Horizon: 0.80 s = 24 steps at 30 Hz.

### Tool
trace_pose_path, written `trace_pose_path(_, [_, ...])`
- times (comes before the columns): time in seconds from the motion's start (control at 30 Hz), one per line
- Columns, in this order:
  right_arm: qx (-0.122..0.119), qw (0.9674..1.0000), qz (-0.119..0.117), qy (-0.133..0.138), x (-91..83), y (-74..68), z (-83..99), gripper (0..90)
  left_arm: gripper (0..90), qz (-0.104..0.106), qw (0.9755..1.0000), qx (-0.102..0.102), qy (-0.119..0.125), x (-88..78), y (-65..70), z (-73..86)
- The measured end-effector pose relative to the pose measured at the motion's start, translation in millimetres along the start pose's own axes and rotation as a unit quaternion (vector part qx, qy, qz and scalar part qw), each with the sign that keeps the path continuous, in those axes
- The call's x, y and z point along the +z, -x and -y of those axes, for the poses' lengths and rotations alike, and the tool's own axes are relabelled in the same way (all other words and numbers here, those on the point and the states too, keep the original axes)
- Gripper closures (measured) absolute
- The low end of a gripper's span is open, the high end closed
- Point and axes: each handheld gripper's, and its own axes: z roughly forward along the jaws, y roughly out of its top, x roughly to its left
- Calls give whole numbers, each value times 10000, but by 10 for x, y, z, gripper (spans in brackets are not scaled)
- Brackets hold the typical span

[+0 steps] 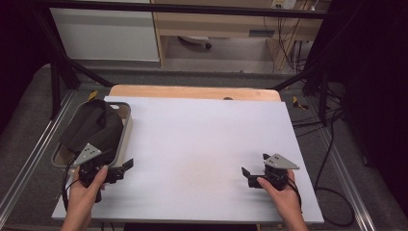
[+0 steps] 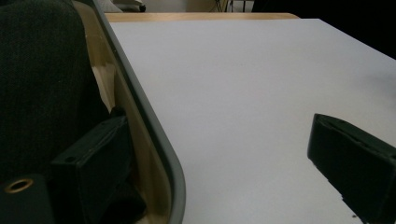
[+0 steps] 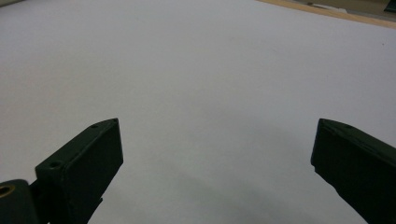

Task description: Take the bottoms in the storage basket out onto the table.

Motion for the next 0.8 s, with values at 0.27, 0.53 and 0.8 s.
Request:
trace_pose_path(0.27, [26, 9999, -33, -115, -5, -11, 2, 30, 59, -108, 9999, 110, 32, -21, 82, -36])
trace_pose_path(0.53, [38, 9997, 3, -232, 14, -7, -4, 33, 54, 171, 9994, -88, 297, -100, 113, -161])
trace_pose_path(0.8, [-96, 9993, -89, -337, 5, -73, 3, 33, 63, -1, 9998, 23, 183, -152, 147, -265])
